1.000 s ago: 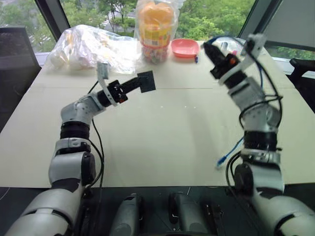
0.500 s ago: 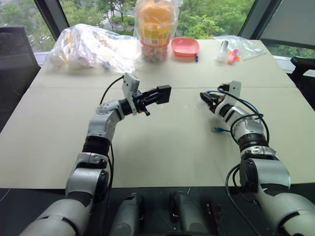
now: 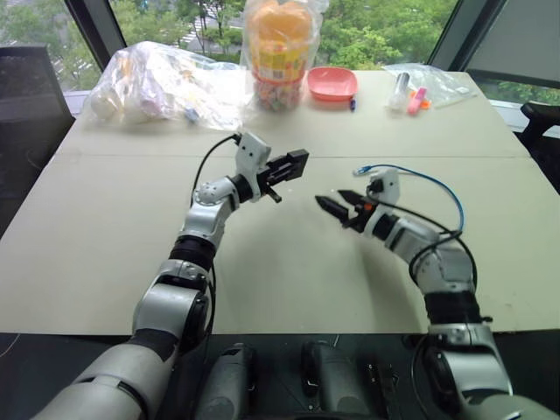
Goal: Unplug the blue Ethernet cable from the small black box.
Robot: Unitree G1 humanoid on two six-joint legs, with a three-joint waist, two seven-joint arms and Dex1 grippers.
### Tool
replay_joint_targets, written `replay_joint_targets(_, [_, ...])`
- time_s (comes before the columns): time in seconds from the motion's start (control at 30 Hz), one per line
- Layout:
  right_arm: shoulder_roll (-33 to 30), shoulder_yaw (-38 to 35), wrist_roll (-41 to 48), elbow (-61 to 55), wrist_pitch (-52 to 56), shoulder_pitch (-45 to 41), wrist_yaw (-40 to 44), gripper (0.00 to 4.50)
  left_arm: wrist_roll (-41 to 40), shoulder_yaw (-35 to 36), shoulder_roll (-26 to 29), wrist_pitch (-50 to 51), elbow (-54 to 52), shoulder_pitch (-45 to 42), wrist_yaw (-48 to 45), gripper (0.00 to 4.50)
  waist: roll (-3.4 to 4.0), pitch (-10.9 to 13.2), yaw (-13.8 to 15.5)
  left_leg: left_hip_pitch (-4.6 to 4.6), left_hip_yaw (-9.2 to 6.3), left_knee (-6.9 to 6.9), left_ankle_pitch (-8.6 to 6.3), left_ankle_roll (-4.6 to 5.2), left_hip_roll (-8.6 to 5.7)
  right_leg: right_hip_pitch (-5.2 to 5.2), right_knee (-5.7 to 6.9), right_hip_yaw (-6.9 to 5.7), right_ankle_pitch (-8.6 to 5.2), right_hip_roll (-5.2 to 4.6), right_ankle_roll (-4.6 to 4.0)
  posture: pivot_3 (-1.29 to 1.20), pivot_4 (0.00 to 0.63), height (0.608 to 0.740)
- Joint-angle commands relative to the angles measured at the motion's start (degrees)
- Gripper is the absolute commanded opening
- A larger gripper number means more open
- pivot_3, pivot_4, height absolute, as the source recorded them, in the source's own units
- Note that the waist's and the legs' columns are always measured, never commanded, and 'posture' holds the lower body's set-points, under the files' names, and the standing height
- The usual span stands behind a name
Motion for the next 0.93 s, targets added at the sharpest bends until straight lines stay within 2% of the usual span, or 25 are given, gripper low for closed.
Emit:
replay_joint_targets(0.03, [-0.28,-2.52,0.94,-6.7,0.94,-0.06,-2.94,4.44,2.27,-0.32,-0.33,-4.67,4.07,-3.34,2.35,0.46,-0.01,0.0,-0.13,0.01,0.03,0.04,0.02,0.04,0.0,0.03,-0.06,0.0,0.01,0.0,0.0,0.0,0.15,0.74])
replay_joint_targets(0.1, [-0.06,-3.06,0.59,-7.24,0.89,0.31,-4.2,4.44,2.67,-0.32,-0.67,-5.66,6.06,-3.77,2.22,0.46,-0.02,0.0,-0.15,0.09,0.02,0.06,0.04,0.07,0.01,0.12,-0.08,0.0,0.01,0.01,0.0,0.0,0.15,0.74])
replay_joint_targets(0.17, [0.23,-3.67,0.62,-7.39,0.63,0.47,-5.12,4.5,2.67,0.01,-0.79,-5.88,7.29,-3.93,1.98,1.57,-0.02,0.0,-0.17,0.13,0.01,0.05,0.04,0.06,0.03,0.14,-0.07,0.0,0.0,0.01,-0.01,0.0,0.15,0.74])
replay_joint_targets(0.3, [0.32,-4.14,0.81,-7.85,0.09,0.79,-5.94,4.5,1.27,0.61,-0.46,-5.63,5.67,-3.14,-1.0,3.21,-0.02,-0.01,-0.21,0.08,0.01,0.02,0.04,0.07,0.04,0.1,-0.05,-0.01,0.0,0.03,-0.01,0.0,0.15,0.74])
replay_joint_targets(0.4, [0.0,-4.29,0.6,-7.85,-0.35,1.48,-5.95,4.5,0.93,-0.05,0.63,-3.66,0.35,-1.22,-3.59,4.45,-0.02,0.0,-0.2,0.07,0.01,-0.02,0.03,0.08,0.03,0.1,-0.05,-0.02,0.0,0.04,-0.01,0.0,0.15,0.74])
replay_joint_targets(0.5, [-0.88,-4.42,0.01,-8.33,-0.71,2.55,-5.77,4.5,-3.4,1.17,3.8,7.04,-13.18,3.14,-7.2,4.45,-0.01,-0.01,-0.44,0.08,0.0,-0.02,0.03,0.08,0.03,0.1,-0.04,0.0,0.01,0.03,-0.01,0.0,0.15,0.74])
replay_joint_targets(0.6, [-2.03,-4.89,0.03,-9.2,-0.79,4.02,-4.81,4.5,-9.93,3.23,9.18,22.99,-30.59,9.2,-8.19,4.45,-0.01,0.0,-0.75,0.1,0.0,-0.03,0.03,0.08,0.1,0.1,-0.02,0.08,0.01,0.01,-0.02,0.0,0.15,0.74])
replay_joint_targets(0.7, [-3.14,-5.16,0.55,-10.02,-1.03,5.85,-3.34,4.5,-13.72,4.66,15.08,34.65,-44.17,16.12,-7.18,4.45,0.02,-0.01,-0.64,0.14,-0.06,-0.05,0.03,0.08,0.13,0.1,0.02,0.1,0.0,0.03,-0.03,0.0,0.15,0.74])
replay_joint_targets(0.8, [-4.05,-4.93,0.54,-11.22,-1.46,7.71,-1.57,4.5,-19.21,7.37,19.38,44.24,-54.46,23.26,-6.32,4.45,0.03,-0.02,-0.53,0.19,-0.07,-0.05,0.03,0.07,0.12,0.13,0.03,0.11,-0.01,0.03,-0.05,0.0,0.15,0.74])
replay_joint_targets(0.93, [-4.15,-6.11,2.31,-14.72,-1.05,10.77,-0.75,4.5,-23.12,10.83,22.35,50.41,-61.52,31.39,-4.01,4.45,0.03,-0.02,-0.26,0.21,-0.07,-0.04,0.03,0.07,0.09,0.21,-0.05,0.12,-0.13,-0.02,-0.23,0.0,0.15,0.74])
